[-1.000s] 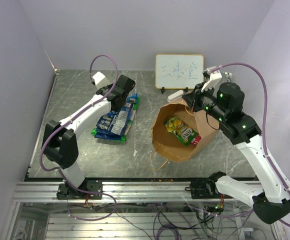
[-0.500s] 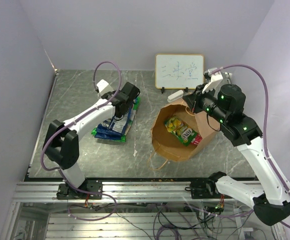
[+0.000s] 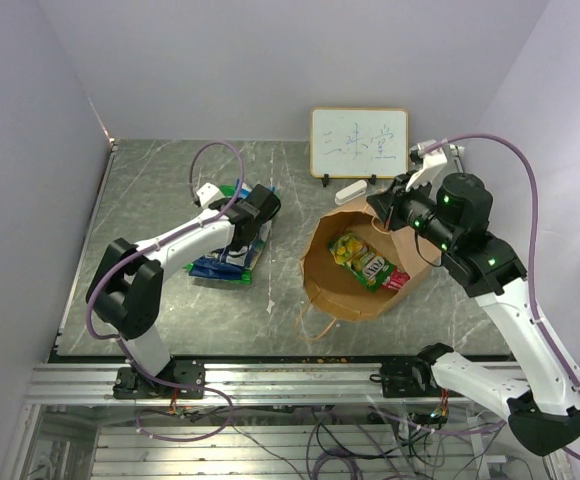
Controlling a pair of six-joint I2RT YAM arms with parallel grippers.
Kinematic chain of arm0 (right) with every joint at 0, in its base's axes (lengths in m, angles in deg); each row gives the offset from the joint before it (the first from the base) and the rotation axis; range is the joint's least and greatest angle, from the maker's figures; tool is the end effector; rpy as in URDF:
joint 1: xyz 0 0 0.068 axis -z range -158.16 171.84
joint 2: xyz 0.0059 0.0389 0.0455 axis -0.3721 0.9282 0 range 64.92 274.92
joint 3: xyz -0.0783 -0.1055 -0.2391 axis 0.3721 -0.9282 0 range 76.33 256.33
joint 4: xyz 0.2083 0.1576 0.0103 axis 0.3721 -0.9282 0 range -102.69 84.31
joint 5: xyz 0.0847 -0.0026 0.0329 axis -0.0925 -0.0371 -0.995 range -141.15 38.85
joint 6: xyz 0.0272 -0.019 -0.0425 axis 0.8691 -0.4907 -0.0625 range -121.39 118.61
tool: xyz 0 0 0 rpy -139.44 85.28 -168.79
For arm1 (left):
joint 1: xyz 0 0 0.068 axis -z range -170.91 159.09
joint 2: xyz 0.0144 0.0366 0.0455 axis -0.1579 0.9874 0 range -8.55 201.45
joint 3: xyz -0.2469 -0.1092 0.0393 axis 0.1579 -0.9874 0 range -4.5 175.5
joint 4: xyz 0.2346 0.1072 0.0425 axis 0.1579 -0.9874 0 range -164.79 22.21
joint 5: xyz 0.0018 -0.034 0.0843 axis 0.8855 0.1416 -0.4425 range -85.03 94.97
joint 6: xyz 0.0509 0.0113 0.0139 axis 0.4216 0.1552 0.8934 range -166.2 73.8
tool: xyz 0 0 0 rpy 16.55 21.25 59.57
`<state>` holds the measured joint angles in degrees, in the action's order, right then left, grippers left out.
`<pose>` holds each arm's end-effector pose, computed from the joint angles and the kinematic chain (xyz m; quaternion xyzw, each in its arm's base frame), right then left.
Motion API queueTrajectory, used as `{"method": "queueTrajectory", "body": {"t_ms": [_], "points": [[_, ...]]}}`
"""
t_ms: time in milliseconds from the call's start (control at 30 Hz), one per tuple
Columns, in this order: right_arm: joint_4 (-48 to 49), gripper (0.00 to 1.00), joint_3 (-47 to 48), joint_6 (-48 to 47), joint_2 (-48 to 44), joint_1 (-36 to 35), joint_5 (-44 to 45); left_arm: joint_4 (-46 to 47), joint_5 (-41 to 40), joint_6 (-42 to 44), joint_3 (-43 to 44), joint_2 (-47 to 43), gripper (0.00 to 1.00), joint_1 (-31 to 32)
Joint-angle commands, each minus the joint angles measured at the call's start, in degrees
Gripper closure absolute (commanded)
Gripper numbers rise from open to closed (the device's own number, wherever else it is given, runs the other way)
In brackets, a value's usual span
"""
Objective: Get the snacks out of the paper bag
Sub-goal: Place the snack at the center of the board.
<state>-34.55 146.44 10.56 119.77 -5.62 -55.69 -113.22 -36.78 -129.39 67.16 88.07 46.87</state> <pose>0.1717 0.0924 0.4259 -0.1303 0.7747 0.2377 0.5712 0.2766 -0.1844 0.2320 -0.4114 0.8260 0.0345 0.3839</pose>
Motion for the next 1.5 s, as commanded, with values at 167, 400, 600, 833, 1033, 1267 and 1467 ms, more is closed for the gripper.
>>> {"method": "queueTrajectory", "body": {"t_ms": [167,400,600,833,1033,1267,1467], "points": [[-0.6,1.00,-0.7,-0.3,-1.8,-0.1,0.8,2.6,9.2,-0.9,-3.0,-2.5,0.56,0.4],[-0.6,1.00,-1.0,-0.3,-1.9,-0.1,0.9,7.2,18.8,3.1,-4.4,-7.5,0.32,0.4],[0.2,1.00,-1.2,-0.1,-1.6,-0.1,0.4,11.8,23.0,10.6,-5.9,-11.9,0.16,0.5],[-0.1,1.00,-0.6,0.3,-1.1,-0.1,-0.4,15.0,25.6,25.9,-0.5,-11.1,0.13,-4.9],[-0.3,1.00,-0.2,0.6,-0.8,-0.1,-1.1,18.8,33.4,29.5,0.9,-7.9,0.13,-13.0],[-0.5,1.00,0.4,0.7,-0.5,-0.1,-1.0,20.0,40.4,30.1,0.1,-1.9,0.14,-18.7],[-0.3,1.00,-0.2,1.1,-0.8,-0.1,-1.0,25.3,42.7,27.4,-8.6,-2.3,0.15,-18.6]]}}
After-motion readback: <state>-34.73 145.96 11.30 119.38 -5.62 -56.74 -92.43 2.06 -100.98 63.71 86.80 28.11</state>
